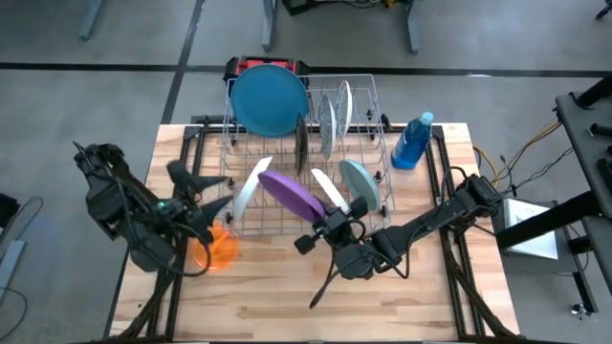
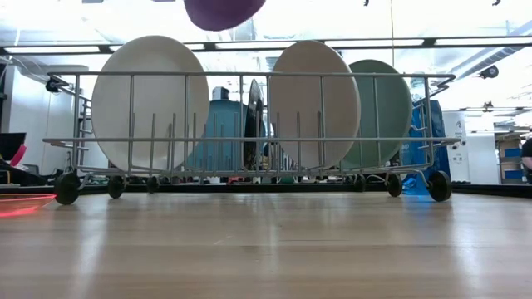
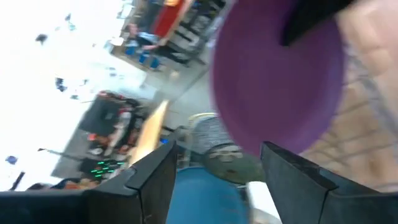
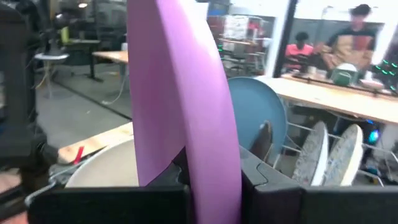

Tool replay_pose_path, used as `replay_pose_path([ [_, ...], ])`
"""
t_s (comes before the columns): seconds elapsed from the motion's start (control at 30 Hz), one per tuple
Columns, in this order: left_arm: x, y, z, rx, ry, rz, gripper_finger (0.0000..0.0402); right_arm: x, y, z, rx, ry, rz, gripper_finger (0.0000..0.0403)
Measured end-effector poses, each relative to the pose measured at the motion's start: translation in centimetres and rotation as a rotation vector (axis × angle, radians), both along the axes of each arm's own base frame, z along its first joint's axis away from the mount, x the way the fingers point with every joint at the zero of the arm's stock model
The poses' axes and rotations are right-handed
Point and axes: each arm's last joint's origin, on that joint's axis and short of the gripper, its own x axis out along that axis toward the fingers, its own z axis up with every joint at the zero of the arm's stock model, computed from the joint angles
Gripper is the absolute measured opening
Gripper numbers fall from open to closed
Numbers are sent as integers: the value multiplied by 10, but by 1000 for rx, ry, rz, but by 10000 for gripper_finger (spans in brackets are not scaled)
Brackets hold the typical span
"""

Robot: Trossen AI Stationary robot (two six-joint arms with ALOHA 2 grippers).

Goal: Sort dishes
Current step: Put the purple plate in the dish rack

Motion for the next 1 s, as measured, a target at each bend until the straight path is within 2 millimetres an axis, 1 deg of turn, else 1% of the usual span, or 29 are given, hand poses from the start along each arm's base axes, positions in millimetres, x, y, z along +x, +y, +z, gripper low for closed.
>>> replay_pose_path([
  [0.1, -8, 9, 7, 55, -51, 47, 219, 3, -7, 0, 15, -25, -28, 30],
  [0.2, -16, 18, 13, 83, -74, 67, 219, 8, -20, 0, 25, -40, -62, 30],
  [0.33, -30, 32, 21, 47, -107, 67, 220, 14, -36, 0, 45, -65, -89, 30],
  [0.47, -44, 46, 28, -45, -184, 84, 220, 15, -41, 3, 46, -73, -104, 30],
  [0.57, -55, 57, 32, -127, -250, 99, 220, 15, -40, 23, 29, -75, -137, 30],
  [0.7, -68, 71, 36, -213, -317, 111, 220, 13, -38, 65, -13, -37, -144, 30],
  [0.8, -74, 77, 38, -235, -336, 113, 220, 9, -29, 92, -17, -44, -118, 30],
  [0.9, -77, 80, 39, -246, -345, 113, 220, 4, -16, 105, -25, -30, -95, 30],
  [1.0, -77, 80, 39, -254, -351, 115, 220, 3, -4, 102, -21, -25, -86, 30],
])
